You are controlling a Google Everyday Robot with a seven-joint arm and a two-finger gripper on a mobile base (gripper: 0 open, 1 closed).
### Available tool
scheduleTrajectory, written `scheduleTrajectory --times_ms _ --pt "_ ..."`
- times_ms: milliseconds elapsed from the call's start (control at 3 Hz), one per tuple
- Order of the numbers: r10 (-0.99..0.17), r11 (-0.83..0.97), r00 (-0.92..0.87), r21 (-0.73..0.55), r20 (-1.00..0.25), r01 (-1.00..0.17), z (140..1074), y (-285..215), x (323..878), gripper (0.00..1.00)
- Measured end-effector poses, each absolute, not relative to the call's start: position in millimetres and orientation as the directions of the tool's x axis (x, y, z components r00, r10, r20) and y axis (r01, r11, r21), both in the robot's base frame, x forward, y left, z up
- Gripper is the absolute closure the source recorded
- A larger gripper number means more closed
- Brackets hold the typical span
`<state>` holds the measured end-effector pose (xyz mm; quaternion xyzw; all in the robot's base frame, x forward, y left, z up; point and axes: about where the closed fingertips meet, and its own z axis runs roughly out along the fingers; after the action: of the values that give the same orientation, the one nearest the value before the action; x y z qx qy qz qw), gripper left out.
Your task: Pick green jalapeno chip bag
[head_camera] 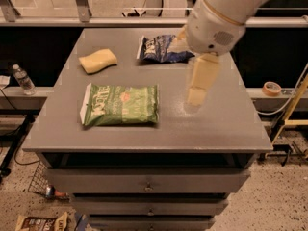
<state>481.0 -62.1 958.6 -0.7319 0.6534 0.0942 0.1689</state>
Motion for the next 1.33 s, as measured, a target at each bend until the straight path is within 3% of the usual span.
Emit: scheduleTrajectory --times_ms 333,667,1333 --pt "-0.905 -0.198 0.238 -0.145 -0.352 -0.969 949 2 496 0.0" --pt "-0.92 -0.215 0.262 -0.184 -0.291 -0.959 924 30 511 0.0" --pt "-0.96 -0.156 0.197 -0.206 -0.199 -0.966 862 24 545 0.0"
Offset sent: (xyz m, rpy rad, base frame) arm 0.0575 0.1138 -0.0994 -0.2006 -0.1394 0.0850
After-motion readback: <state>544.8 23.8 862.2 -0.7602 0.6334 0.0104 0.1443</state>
